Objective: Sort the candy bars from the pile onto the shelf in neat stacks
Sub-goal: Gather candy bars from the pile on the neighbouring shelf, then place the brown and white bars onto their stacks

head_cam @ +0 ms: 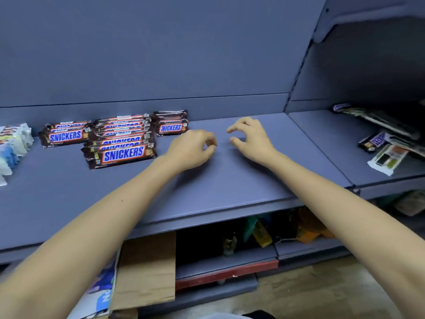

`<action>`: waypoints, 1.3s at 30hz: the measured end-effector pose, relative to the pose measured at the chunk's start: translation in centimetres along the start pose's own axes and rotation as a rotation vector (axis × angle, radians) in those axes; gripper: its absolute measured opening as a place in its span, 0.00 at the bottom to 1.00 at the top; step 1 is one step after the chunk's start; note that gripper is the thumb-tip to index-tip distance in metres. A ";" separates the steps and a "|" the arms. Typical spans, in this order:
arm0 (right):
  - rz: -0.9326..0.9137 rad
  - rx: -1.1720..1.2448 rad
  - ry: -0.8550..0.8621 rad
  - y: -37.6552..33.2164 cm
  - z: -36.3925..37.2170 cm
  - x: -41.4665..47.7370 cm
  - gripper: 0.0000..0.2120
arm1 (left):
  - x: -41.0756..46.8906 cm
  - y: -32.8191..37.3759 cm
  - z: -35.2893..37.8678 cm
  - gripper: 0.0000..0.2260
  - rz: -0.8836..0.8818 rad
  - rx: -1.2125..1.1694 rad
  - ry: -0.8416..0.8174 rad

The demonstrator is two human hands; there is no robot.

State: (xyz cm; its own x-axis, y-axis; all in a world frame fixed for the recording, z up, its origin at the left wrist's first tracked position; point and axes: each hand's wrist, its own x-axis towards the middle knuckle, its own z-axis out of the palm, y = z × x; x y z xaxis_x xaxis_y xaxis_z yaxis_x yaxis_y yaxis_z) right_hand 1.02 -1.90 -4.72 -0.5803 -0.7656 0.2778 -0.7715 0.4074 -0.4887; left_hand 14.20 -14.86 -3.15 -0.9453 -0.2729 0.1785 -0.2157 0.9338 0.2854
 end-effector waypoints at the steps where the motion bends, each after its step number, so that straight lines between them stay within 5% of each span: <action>1: 0.036 -0.015 0.013 1.6 -1.2 -0.6 0.11 | 1.3 1.7 0.7 0.10 0.026 -0.019 -0.010; 12: 0.323 -0.200 0.164 18.3 -15.3 -7.9 0.11 | 13.1 21.2 8.1 0.11 0.294 -0.193 -0.091; 20: 0.593 -0.287 0.198 26.5 -19.7 -12.4 0.21 | 15.4 30.8 12.6 0.24 0.322 -0.152 -0.210; 25: 0.756 -0.290 0.104 28.7 -21.0 -13.5 0.30 | 15.5 33.5 14.3 0.28 0.328 -0.035 -0.184; 32: 0.797 -0.295 -0.003 29.4 -22.0 -13.2 0.30 | 16.6 33.9 13.6 0.25 0.310 -0.057 -0.292; 39: 0.562 -0.194 0.060 27.0 -21.6 -11.9 0.28 | 16.9 29.9 10.9 0.24 0.209 -0.235 -0.312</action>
State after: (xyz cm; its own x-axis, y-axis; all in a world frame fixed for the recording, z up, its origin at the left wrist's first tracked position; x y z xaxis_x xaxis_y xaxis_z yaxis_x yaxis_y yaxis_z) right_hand -18.56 28.96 -3.32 -0.9227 -0.3792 0.0695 -0.3724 0.8297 -0.4158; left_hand -10.88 11.01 -1.84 -0.9991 0.0327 -0.0269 0.0155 0.8737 0.4863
